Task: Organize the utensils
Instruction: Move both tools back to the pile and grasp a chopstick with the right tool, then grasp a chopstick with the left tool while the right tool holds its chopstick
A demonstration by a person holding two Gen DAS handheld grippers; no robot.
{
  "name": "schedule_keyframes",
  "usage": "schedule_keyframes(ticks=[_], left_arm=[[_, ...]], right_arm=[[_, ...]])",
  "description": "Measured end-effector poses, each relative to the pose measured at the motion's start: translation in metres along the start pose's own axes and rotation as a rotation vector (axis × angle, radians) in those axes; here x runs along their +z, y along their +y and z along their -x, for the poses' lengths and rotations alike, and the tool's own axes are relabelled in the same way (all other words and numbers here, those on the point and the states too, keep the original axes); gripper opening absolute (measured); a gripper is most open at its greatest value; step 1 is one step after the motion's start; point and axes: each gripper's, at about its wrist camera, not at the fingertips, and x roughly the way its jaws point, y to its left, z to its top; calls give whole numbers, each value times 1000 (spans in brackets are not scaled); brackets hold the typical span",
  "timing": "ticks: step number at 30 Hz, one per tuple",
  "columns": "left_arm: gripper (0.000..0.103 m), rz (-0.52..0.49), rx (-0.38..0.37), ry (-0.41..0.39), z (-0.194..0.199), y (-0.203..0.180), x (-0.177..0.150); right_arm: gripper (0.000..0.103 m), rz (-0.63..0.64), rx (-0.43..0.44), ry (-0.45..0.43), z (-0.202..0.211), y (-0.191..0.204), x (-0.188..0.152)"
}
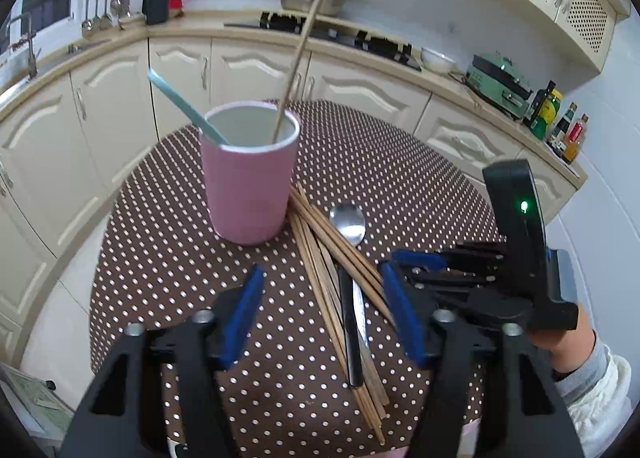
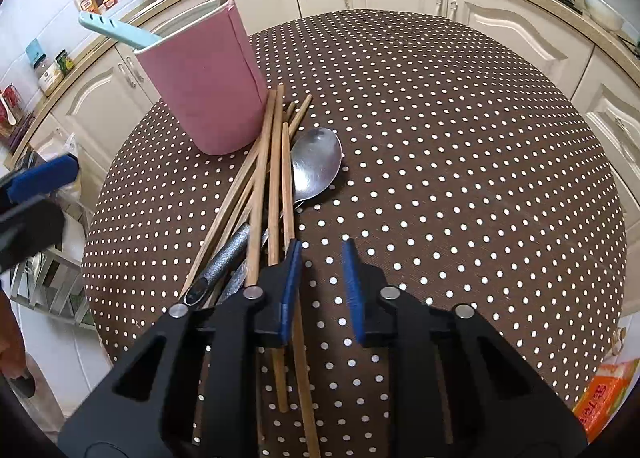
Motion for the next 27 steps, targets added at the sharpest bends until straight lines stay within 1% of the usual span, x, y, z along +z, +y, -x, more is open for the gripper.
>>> schedule_keyframes(ticks=[1, 3, 5, 8, 10, 12, 14, 19, 21, 24, 27], left_arm=[[55, 14, -12, 21, -5, 2, -1], [55, 33, -18, 36, -11, 3, -2], [55, 51, -30, 53, -17, 4, -3], [55, 71, -49, 80, -27, 3, 0], [55, 76, -46, 99, -34, -1, 4], [55, 85, -38, 116, -42, -5, 9], [55, 95, -24, 130, -49, -9, 13], [55, 110, -13, 140, -55, -12, 14], [55, 116, -2, 146, -57, -10, 15], [55, 131, 11, 147, -57, -4, 15], [55, 139, 20, 144, -56, -1, 15]], right_arm=[[19, 6, 3, 7, -2, 1, 0], [18, 20, 11, 19, -6, 5, 0], [17, 37, -3, 20, -8, 6, 1], [7, 31, -15, 22, -9, 4, 3], [7, 7, 10, 12, -7, 0, 7], [7, -21, 65, -14, 1, -6, 7], [7, -31, 104, -20, 4, -9, 8], [7, -6, 120, 18, -8, -5, 12], [7, -9, 129, 19, -10, -5, 14], [7, -27, 176, -5, -10, -8, 27], [7, -3, 186, 17, -13, -5, 30]])
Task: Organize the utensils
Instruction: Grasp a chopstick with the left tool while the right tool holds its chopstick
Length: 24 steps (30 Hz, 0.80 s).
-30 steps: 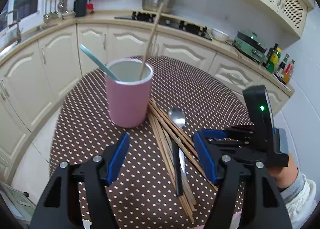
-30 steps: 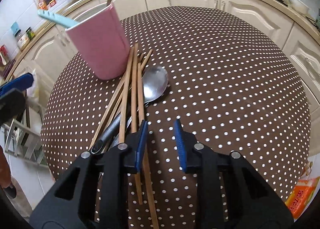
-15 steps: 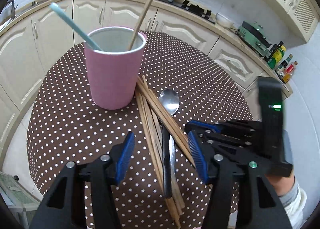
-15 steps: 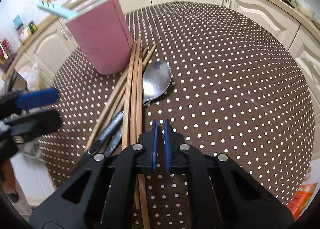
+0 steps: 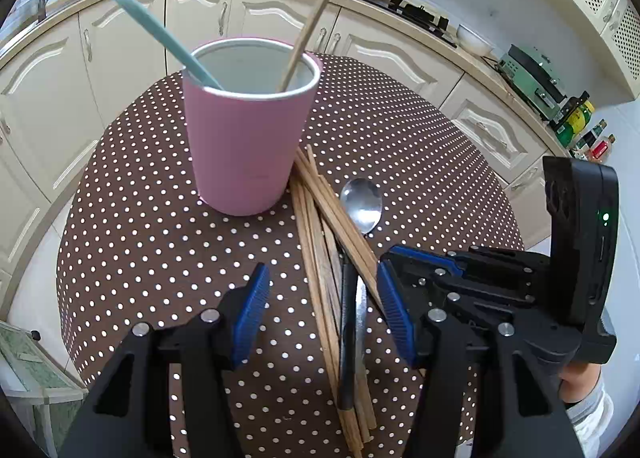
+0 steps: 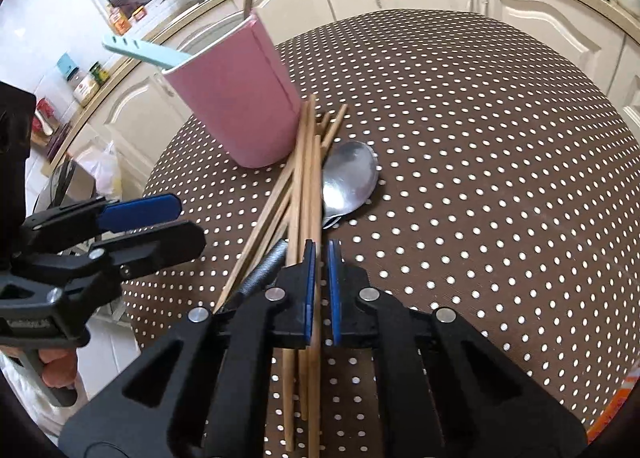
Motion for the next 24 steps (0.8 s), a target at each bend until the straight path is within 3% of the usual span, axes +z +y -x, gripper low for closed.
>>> schedule_keyframes(ticks=[12, 15, 18, 24], left_arm=[[54, -3, 34, 43, -14, -2, 9], [31, -2, 34, 83, -27, -9, 16], [17, 16, 39, 121, -43, -11, 23], [14, 26, 58, 131, -55, -21, 32]], right_arm=[[7, -3, -62, 38, -17, 5, 3], [7, -22, -81, 24, -11, -1, 2], [7, -55, -73, 11, -2, -14, -3], [7, -84, -61, 5, 9, -31, -18]])
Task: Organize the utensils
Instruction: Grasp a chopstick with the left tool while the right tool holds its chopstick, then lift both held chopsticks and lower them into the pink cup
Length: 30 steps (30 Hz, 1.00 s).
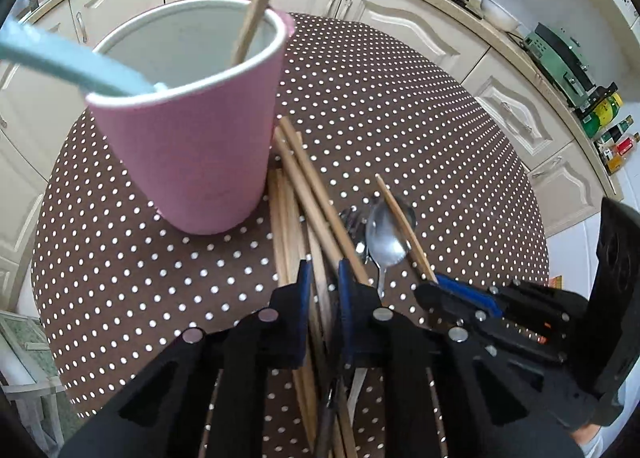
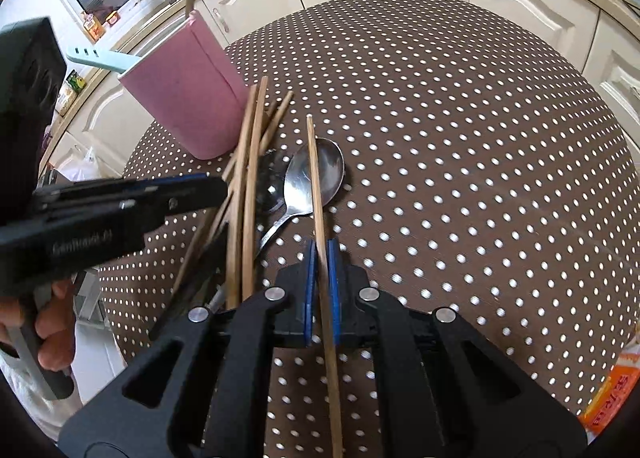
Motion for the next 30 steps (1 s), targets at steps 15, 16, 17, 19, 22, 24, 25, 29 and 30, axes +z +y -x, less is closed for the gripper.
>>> schedule_keyframes(ticks=[15, 16, 17, 19, 22, 24, 25, 29, 30], left_arm=[[14, -18, 82, 32, -18, -15, 18], [15, -21, 89, 35, -19, -17, 20], [15, -25, 103, 32, -18, -18, 19], [15, -47, 112, 26, -17, -20, 17], [15, -41, 107, 45, -20, -17, 16], [15, -49, 120, 41, -21, -18, 18], [15, -47, 121, 45, -22, -19, 20], [13, -43, 115, 58, -26, -20, 21], [12, -37, 111, 57, -26, -20, 22]], right_arm=[[7, -11, 45, -18, 16, -30, -12], [7, -13, 46, -20, 17, -31, -12], [7, -16, 44, -21, 17, -30, -11], [7, -16, 45, -22, 19, -34, -12], [7, -14, 45, -18, 19, -33, -11], [7, -9, 39, -13, 19, -35, -10], [7, -4, 33, -10, 18, -31, -9], [7, 13, 5, 2, 15, -16, 0], [7, 25, -7, 8, 14, -13, 2]])
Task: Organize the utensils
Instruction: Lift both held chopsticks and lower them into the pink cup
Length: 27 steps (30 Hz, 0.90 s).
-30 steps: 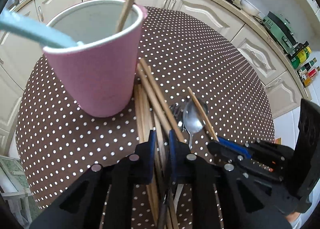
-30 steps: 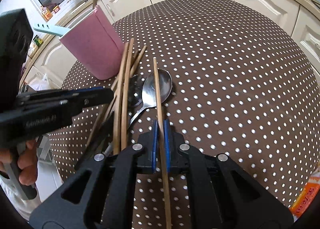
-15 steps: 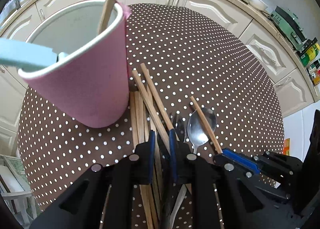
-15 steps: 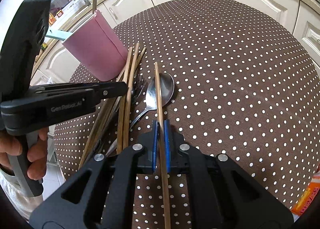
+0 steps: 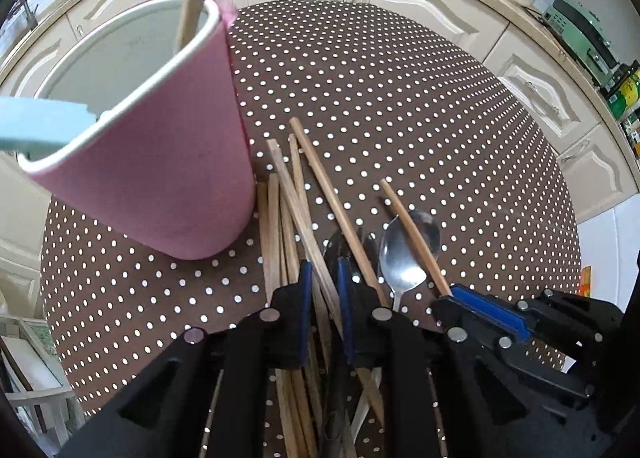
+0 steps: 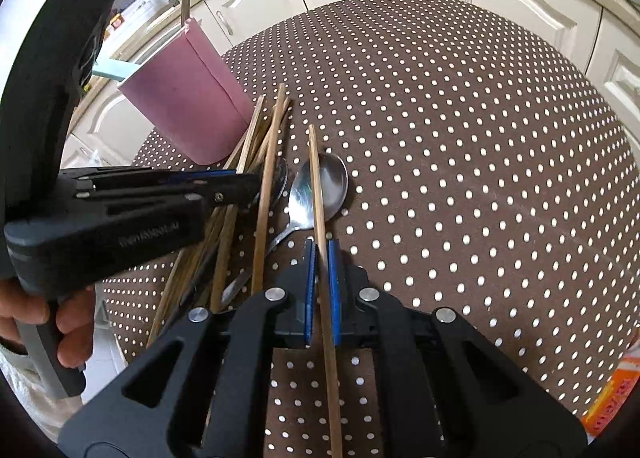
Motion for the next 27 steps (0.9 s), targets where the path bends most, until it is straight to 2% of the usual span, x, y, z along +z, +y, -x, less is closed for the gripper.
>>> schedule_keyframes(ticks=[3, 7, 11, 15, 23, 27], left_arm=[[6, 35, -34, -18, 1, 5, -4], [5, 43, -74, -60, 14, 11, -15], [5, 30, -109, -122, 37, 11, -24], [5, -3, -157, -193, 65, 10, -38], [5, -116, -233, -412, 136, 11, -75], [5, -147, -268, -503, 163, 15, -82]], right_arm=[[7, 26, -32, 5, -5, 9, 4], [7, 25, -47, -11, -8, 17, 1], [6, 1, -50, -60, 5, 16, -5], [6, -21, -46, -138, 29, 19, -8], [6, -9, 8, -310, 80, 45, -13], [6, 13, 45, -393, 103, 60, -8]])
